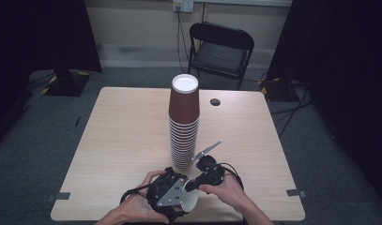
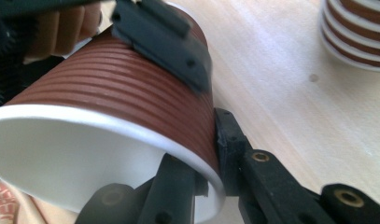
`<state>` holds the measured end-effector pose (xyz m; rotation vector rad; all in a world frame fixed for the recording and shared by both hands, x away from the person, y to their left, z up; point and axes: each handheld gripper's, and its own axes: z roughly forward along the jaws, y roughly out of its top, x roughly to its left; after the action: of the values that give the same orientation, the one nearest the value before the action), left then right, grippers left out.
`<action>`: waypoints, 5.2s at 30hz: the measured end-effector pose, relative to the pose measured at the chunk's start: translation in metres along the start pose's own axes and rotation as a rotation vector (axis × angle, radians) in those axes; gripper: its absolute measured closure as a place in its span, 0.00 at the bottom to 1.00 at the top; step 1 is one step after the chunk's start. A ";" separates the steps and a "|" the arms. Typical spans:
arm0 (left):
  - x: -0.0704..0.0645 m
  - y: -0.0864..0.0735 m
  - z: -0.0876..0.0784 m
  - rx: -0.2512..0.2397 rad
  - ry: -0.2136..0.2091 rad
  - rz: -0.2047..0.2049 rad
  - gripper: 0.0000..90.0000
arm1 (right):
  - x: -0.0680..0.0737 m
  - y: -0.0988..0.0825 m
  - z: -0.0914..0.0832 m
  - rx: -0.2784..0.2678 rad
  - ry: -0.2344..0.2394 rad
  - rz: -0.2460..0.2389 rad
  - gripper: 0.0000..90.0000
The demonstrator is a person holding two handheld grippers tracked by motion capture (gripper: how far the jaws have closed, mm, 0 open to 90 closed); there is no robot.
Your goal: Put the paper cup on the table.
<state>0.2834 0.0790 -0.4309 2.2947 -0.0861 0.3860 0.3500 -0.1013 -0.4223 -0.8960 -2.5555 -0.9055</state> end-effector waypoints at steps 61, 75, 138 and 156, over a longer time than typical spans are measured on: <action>0.042 -0.045 -0.042 -0.281 0.057 -0.489 0.07 | -0.013 -0.030 -0.053 -0.391 -0.100 0.008 0.67; 0.054 -0.053 -0.053 -0.296 0.141 -0.549 0.07 | -0.025 -0.047 -0.058 -0.413 -0.196 0.033 0.56; 0.161 -0.109 -0.061 -0.306 0.562 -0.739 0.07 | -0.050 -0.087 -0.066 -0.485 -0.273 0.112 0.45; 0.178 -0.138 -0.018 -0.241 0.496 -0.806 0.07 | -0.051 -0.090 -0.067 -0.488 -0.273 0.120 0.46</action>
<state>0.4738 0.1971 -0.4627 1.7506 0.9512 0.4631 0.3360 -0.2227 -0.4363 -1.3752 -2.4975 -1.4953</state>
